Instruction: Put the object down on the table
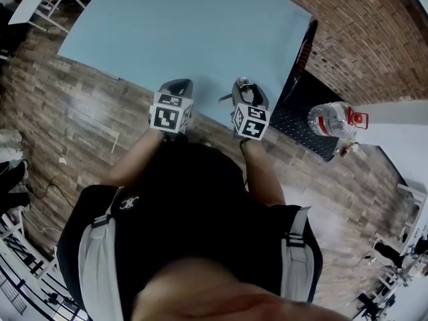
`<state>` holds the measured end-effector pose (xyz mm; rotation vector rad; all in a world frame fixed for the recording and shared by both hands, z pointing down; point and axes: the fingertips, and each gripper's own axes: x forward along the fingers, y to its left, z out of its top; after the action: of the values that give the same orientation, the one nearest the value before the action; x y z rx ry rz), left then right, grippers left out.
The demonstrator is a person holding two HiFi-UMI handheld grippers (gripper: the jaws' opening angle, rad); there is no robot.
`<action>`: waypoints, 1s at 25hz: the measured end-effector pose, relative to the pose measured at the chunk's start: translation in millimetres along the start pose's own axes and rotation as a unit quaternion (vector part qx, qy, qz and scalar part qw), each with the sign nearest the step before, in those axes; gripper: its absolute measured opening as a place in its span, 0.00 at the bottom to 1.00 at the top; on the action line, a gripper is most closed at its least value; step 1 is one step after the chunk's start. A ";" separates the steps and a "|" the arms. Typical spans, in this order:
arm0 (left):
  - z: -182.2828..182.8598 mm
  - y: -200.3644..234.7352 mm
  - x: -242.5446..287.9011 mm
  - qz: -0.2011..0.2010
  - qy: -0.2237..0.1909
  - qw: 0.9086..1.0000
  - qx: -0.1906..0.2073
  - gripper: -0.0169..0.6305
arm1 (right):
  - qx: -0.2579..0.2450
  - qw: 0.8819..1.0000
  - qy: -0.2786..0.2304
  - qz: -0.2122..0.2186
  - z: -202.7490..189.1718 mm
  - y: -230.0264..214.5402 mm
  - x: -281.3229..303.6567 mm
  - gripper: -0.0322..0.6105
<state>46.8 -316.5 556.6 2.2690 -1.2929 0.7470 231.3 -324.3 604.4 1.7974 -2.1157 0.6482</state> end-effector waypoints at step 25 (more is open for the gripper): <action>37.1 35.5 43.5 -0.039 0.001 0.999 0.014 0.03 | -0.017 0.991 0.108 -0.081 -62.4 -31.2 70.6 0.50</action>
<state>43.2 -383.7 559.2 2.3258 -1.1936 0.7430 245.0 -356.2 697.3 1.7701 -1.8101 0.7225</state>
